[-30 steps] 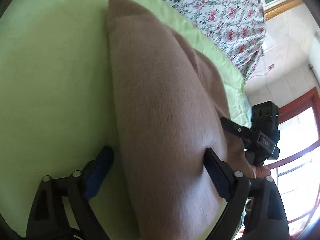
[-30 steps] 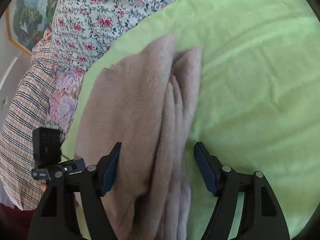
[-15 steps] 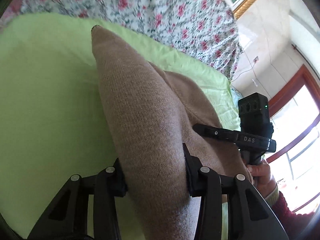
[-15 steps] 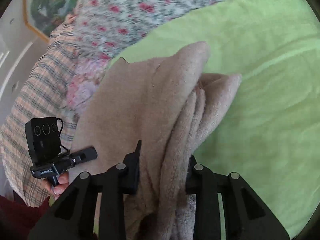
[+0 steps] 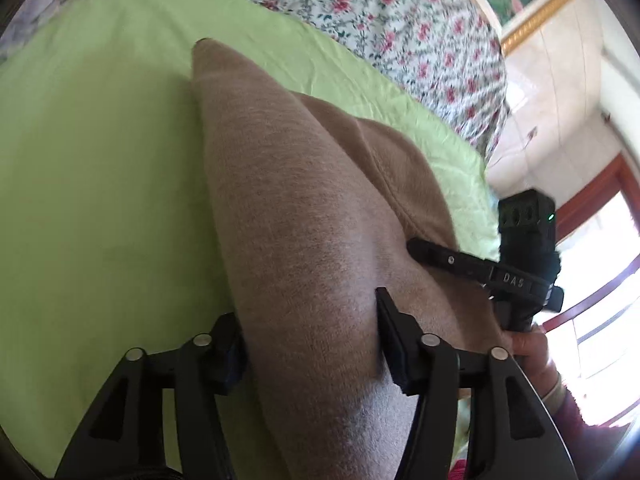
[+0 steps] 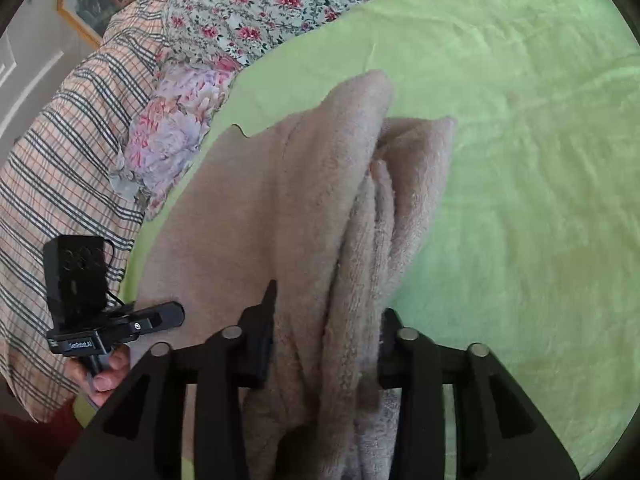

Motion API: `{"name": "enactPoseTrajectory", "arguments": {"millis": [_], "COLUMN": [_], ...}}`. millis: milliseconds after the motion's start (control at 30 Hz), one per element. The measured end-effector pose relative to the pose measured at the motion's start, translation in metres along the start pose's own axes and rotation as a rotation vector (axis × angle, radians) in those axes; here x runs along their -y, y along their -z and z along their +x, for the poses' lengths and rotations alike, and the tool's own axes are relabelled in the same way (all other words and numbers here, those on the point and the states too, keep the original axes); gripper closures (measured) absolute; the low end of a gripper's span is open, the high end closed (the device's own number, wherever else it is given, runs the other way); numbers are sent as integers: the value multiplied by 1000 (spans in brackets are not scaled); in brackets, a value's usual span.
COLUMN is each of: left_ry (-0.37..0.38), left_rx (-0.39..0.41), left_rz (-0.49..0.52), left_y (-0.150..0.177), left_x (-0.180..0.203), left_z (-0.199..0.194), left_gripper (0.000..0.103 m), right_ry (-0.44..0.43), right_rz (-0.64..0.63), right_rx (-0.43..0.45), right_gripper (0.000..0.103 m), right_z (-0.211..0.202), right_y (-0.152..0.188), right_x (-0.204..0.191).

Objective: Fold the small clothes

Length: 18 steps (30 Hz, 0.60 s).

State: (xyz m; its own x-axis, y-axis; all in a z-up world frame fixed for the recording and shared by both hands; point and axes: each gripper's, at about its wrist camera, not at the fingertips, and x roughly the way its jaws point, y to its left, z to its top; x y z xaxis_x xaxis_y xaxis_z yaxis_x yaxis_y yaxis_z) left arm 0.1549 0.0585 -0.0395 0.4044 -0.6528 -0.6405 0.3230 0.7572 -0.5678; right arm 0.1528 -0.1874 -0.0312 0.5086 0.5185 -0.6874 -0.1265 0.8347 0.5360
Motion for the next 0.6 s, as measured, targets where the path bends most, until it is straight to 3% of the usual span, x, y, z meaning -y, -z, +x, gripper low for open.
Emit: {"name": "enactPoseTrajectory", "arguments": {"millis": [67,100,167,233,300,367,400,433,500,567,600], "left_ry": [-17,-39,-66,-77,-97,-125,-135,-149,-199,-247,-267], "left_rx": [26,44,68,73,69,60,57,52,53,57,59], "left_rz": [1,2,-2,-27,-53,-74,-82,-90,-81,-58,-52], "left_y": [-4,-7,-18,-31,-49,-66,-72,-80,-93,-100,-102], "left_x": [0,-1,-3,-11,-17,-21,-23,-26,-25,-22,-22], "left_z": [-8,-13,-18,-20,-15,-5,-1,4,14,21,23], "left_gripper": [30,29,29,28,28,28,28,29,38,58,58], "right_ry": [61,78,116,95,61,82,75,69,64,54,75], "right_rz": [-35,-46,-63,-60,-52,-40,-33,-15,-14,-29,-30], "right_rx": [13,25,81,131,126,98,85,62,107,171,176], "right_gripper": [48,47,45,45,45,48,55,89,95,95,95], "right_z": [-15,-19,-33,-40,-30,-9,-1,9,3,-12,-13], "right_y": [-6,-8,-19,-36,-54,-72,-77,-84,-90,-93,-94], "right_x": [-2,-2,-3,-3,-3,4,7,12,10,9,12]}}
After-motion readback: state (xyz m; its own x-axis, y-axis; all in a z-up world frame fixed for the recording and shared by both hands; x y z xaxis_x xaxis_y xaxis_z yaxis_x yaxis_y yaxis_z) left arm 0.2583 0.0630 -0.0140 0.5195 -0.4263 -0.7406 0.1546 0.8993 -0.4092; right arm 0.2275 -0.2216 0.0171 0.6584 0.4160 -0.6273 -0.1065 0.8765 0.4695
